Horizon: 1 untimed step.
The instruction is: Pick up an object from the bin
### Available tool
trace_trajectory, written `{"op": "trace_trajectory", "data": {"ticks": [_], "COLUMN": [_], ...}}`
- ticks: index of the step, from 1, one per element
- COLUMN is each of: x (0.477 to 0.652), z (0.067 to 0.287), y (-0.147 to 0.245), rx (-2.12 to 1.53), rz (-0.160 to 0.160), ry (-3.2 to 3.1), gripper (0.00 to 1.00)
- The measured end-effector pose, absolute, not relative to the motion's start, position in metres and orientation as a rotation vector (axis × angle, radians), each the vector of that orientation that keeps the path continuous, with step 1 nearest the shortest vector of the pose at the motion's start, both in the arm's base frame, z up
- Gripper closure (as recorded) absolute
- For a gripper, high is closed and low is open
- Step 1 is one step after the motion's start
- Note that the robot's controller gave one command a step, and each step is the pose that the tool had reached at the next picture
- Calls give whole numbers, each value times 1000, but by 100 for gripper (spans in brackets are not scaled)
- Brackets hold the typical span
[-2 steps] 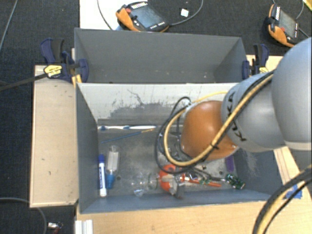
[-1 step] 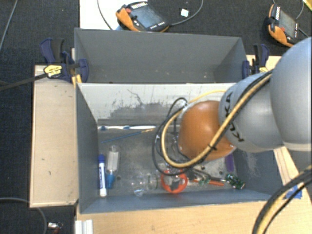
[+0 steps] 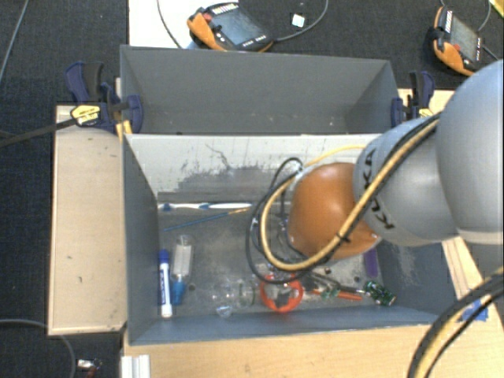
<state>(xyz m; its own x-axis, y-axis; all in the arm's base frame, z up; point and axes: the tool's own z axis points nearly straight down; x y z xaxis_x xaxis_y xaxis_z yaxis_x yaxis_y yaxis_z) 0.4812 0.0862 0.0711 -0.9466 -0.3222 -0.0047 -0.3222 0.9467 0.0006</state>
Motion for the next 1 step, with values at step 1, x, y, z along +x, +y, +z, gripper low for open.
{"op": "trace_trajectory", "data": {"ticks": [1], "x": [478], "z": [98], "y": [86], "rx": [-511], "rz": [3], "ry": [3105], "gripper": [100]}}
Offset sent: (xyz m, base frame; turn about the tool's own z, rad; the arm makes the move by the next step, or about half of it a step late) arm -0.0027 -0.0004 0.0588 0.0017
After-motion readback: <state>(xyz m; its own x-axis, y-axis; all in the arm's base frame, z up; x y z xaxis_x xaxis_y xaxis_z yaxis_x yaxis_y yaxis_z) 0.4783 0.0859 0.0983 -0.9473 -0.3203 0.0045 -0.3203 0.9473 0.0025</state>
